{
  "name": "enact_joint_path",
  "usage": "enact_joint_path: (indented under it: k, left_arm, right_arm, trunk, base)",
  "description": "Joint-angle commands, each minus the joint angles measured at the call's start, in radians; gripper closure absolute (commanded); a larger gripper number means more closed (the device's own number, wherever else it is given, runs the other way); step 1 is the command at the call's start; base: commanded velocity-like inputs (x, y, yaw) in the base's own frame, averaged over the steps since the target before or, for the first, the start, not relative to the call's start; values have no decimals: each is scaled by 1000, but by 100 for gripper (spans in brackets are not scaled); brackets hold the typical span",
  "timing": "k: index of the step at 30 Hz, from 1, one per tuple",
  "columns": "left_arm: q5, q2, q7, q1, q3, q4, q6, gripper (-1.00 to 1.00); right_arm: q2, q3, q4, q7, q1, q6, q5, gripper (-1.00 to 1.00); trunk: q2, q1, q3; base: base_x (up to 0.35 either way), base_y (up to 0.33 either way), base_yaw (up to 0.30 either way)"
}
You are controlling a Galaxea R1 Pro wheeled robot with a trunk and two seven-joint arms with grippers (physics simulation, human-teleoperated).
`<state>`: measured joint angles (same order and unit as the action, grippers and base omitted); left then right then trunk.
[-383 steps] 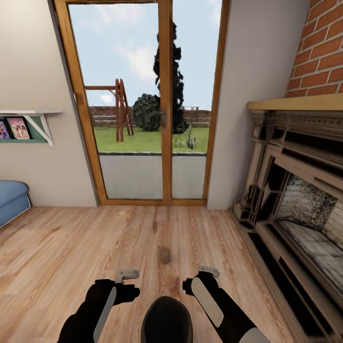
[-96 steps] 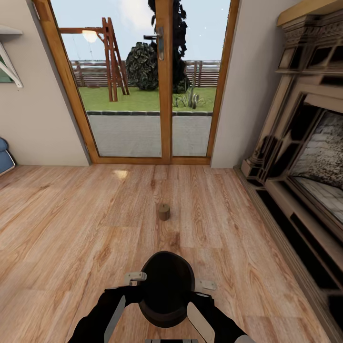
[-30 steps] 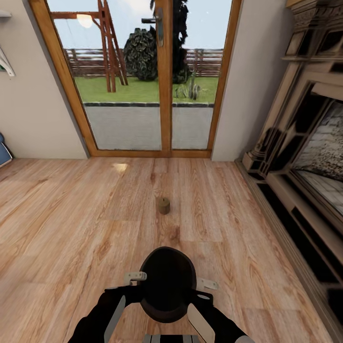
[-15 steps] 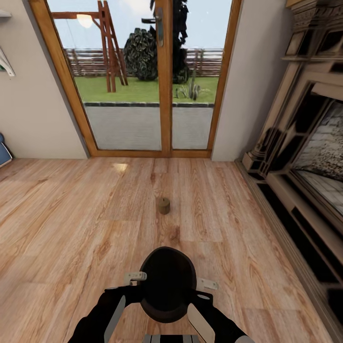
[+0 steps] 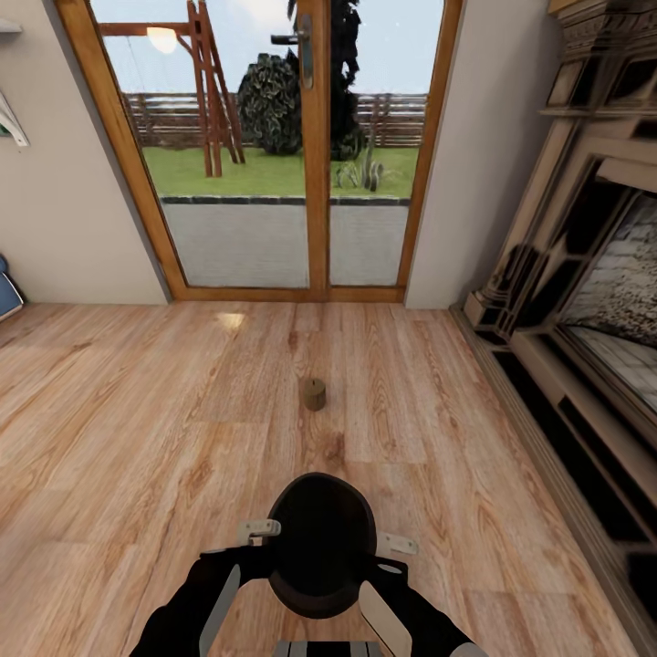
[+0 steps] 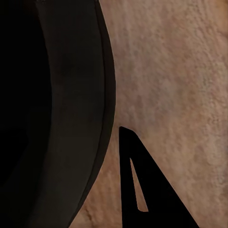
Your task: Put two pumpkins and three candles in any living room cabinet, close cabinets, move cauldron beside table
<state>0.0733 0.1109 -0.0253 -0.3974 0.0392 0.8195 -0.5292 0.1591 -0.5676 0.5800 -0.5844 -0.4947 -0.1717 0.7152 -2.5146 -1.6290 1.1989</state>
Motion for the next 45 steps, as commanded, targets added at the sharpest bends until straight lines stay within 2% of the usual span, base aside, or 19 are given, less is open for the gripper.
enact_joint_path:
  k: [1, 22, 28, 42, 45]
  left_arm:
    - [0, 0, -4, 0, 0, 2, -6, 100]
    - [0, 0, -4, 0, -2, 4, -6, 100]
    - [0, 0, -4, 0, -2, 4, -6, 100]
    - [0, 0, -4, 0, -2, 6, -6, 100]
    - [0, -1, -4, 0, -2, 6, -6, 100]
  right_arm:
    - [-1, -5, 1, -9, -1, -7, 2, 100]
    - [-3, -3, 4, -10, -1, -16, 1, 100]
    - [-3, -3, 4, -11, -1, -18, 1, 100]
    - [-4, -3, 4, -11, -1, -19, 1, 100]
    - [-4, -3, 4, -11, -1, -19, 2, 100]
  trunk:
    - [0, 0, 1]
    - [0, 0, 1]
    - [1, 3, -22]
    - [1, 3, -22]
    - [2, 4, -30]
  base:
    - [0, 0, 0]
    - [0, 0, 0]
    - [0, 0, 0]
    - [0, 0, 0]
    - [0, 0, 0]
